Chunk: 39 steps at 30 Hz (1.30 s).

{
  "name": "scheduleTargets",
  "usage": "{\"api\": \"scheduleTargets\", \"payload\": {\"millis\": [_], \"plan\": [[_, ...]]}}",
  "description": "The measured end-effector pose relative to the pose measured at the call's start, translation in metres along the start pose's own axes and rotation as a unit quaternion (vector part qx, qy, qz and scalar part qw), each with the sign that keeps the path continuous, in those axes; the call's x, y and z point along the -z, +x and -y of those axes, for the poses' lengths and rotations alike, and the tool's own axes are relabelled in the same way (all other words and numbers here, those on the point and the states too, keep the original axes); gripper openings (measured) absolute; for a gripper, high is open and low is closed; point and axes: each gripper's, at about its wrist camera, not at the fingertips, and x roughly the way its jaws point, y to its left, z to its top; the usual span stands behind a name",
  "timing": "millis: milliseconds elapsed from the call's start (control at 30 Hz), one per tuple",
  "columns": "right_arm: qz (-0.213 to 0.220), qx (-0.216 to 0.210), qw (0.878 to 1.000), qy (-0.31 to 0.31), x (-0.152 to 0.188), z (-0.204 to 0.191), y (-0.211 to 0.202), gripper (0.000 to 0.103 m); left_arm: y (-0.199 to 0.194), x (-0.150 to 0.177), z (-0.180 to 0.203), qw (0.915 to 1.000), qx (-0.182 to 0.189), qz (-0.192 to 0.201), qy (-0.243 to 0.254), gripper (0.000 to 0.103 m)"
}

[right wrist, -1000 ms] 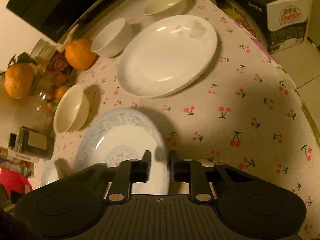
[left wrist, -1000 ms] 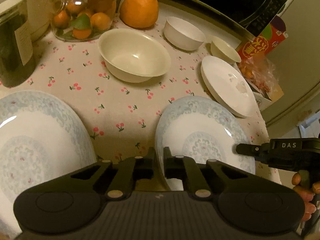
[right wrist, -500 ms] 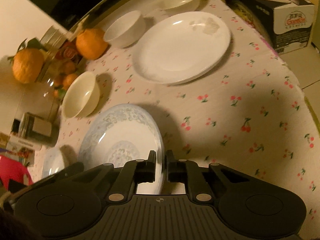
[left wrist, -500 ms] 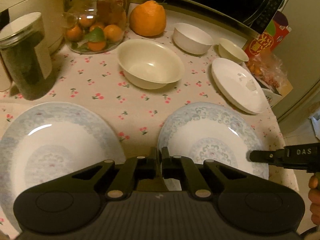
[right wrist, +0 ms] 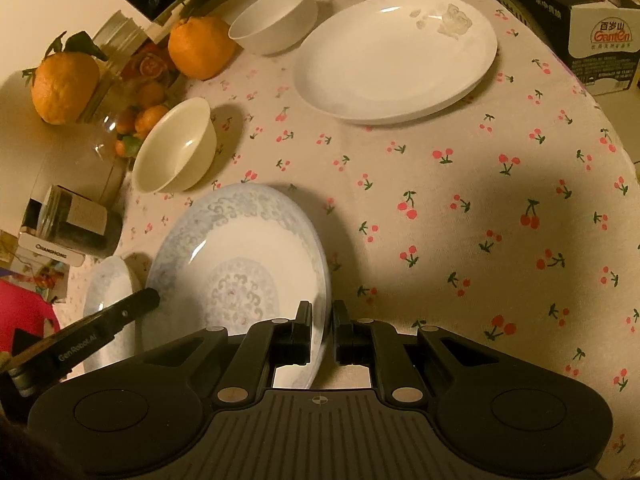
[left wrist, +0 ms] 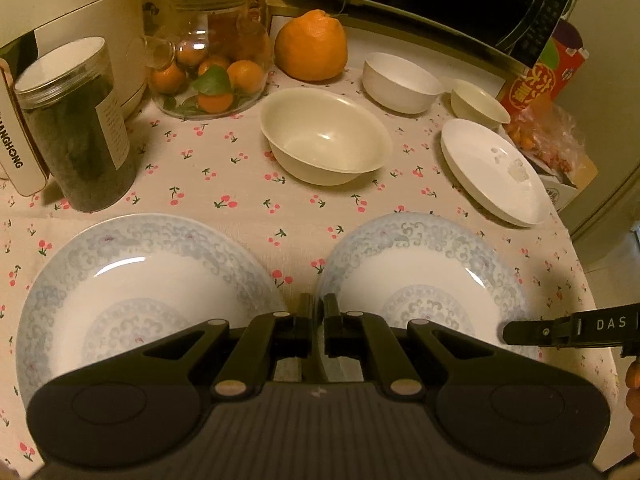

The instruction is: Organize plates and bowls

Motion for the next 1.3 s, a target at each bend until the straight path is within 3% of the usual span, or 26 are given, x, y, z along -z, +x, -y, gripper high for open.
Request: {"api": "scheduleTargets", "payload": {"millis": [400,500,567,600,633,667,700,800,867,1033,1167,1300], "plan": [[0.001,0.017,1.0,-0.012,-0.001,-0.008,0.001,0.014,0.001,-0.003,-0.001,0.9999,0.004,-0.01,0.004,0.005],[0.004,0.013,1.0,0.002,-0.003,-0.006,-0.002,0.02,-0.003,-0.004,-0.003,0.9999,0.01,-0.005,-0.002,0.012],[0.018,0.018,1.0,-0.001,-0.004,-0.008,-0.009,0.034,-0.01,-0.004,-0.003,0.9999,0.017,0.003,0.001,0.022],[0.031,0.022,0.999,-0.01,-0.004,-0.011,-0.013,0.048,-0.013,-0.005,-0.003,0.9998,0.021,0.006,0.003,0.027],[0.047,0.023,0.998,-0.022,-0.004,-0.016,-0.018,0.061,-0.017,-0.006,-0.003,0.9999,0.015,0.008,0.002,0.05],[0.056,0.023,0.998,-0.031,-0.003,-0.019,-0.02,0.067,-0.02,-0.006,-0.004,0.9999,0.003,0.01,0.002,0.073],[0.064,0.02,0.997,-0.041,-0.003,-0.024,-0.023,0.073,-0.024,-0.006,-0.005,0.9999,-0.007,0.015,0.004,0.077],[0.067,0.003,0.996,-0.064,-0.001,-0.038,-0.024,0.077,-0.036,-0.01,-0.012,0.9995,-0.013,0.02,0.022,0.08],[0.059,-0.015,0.996,-0.069,0.001,-0.047,-0.023,0.078,-0.042,-0.016,-0.022,0.999,-0.026,0.022,0.029,0.087],[0.041,-0.076,0.991,-0.098,0.014,-0.079,-0.02,0.081,-0.052,-0.028,-0.059,0.9977,-0.055,0.027,0.028,0.095],[0.029,-0.119,0.985,-0.118,0.028,-0.103,-0.016,0.082,-0.051,-0.028,-0.085,0.9976,-0.049,0.023,0.042,0.097],[0.022,-0.157,0.978,-0.138,0.044,-0.123,-0.008,0.082,-0.047,-0.015,-0.111,0.9976,-0.023,0.043,0.048,0.096]]}}
